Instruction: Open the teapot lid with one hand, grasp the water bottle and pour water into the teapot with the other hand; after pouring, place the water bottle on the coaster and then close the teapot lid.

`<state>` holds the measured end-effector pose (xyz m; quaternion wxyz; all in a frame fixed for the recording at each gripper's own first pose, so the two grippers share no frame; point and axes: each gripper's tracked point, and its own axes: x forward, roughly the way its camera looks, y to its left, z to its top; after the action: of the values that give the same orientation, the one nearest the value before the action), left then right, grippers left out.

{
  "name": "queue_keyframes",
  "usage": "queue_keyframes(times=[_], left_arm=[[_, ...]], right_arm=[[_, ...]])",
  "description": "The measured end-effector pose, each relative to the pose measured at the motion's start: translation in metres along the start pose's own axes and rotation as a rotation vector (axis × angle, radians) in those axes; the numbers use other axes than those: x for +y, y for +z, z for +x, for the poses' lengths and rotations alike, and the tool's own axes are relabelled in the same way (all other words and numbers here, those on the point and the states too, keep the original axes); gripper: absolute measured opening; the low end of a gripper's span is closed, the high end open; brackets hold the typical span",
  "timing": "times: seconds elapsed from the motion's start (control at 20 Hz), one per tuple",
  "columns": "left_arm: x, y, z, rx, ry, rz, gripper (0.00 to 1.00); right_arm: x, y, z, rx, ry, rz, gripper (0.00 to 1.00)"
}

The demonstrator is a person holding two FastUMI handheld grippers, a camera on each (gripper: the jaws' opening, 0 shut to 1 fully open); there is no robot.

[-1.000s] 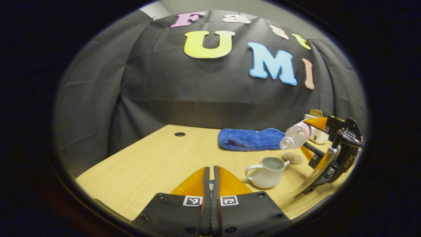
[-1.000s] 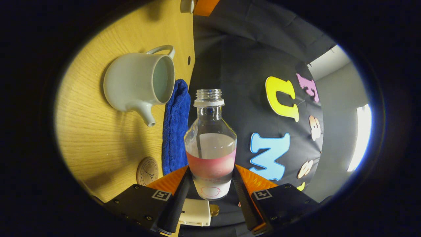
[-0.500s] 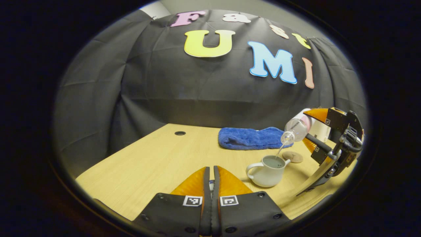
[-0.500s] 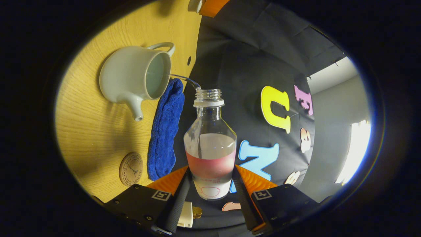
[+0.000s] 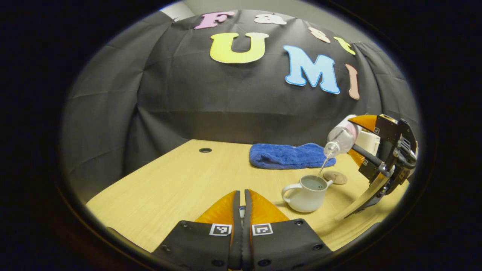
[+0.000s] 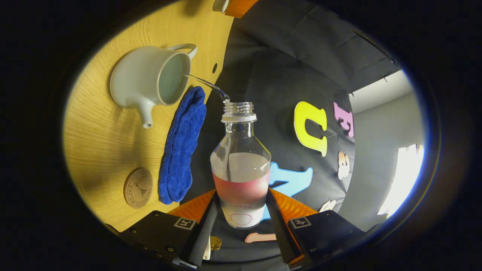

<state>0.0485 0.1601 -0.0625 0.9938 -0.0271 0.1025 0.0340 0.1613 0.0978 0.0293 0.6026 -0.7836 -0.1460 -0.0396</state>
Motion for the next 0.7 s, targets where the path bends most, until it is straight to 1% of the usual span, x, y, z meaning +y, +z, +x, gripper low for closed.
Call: queue_keyframes(times=[0.25, 0.3, 0.65, 0.7], left_arm=[[-0.001, -0.003, 0.001, 0.007, -0.001, 0.001, 0.07], [-0.001, -0.002, 0.001, 0.008, -0.001, 0.001, 0.05], [-0.001, -0.005, 0.003, 0.018, -0.001, 0.005, 0.05], [-0.002, -0.005, 0.004, 0.019, -0.001, 0.006, 0.07]], right_arm=[[-0.008, 0.000, 0.003, -0.005, -0.013, -0.006, 0.75], [-0.010, 0.000, 0.003, -0.008, -0.018, -0.010, 0.75], [-0.019, 0.000, 0.006, -0.019, -0.054, -0.045, 0.75], [-0.022, 0.000, 0.007, -0.021, -0.059, -0.048, 0.75]])
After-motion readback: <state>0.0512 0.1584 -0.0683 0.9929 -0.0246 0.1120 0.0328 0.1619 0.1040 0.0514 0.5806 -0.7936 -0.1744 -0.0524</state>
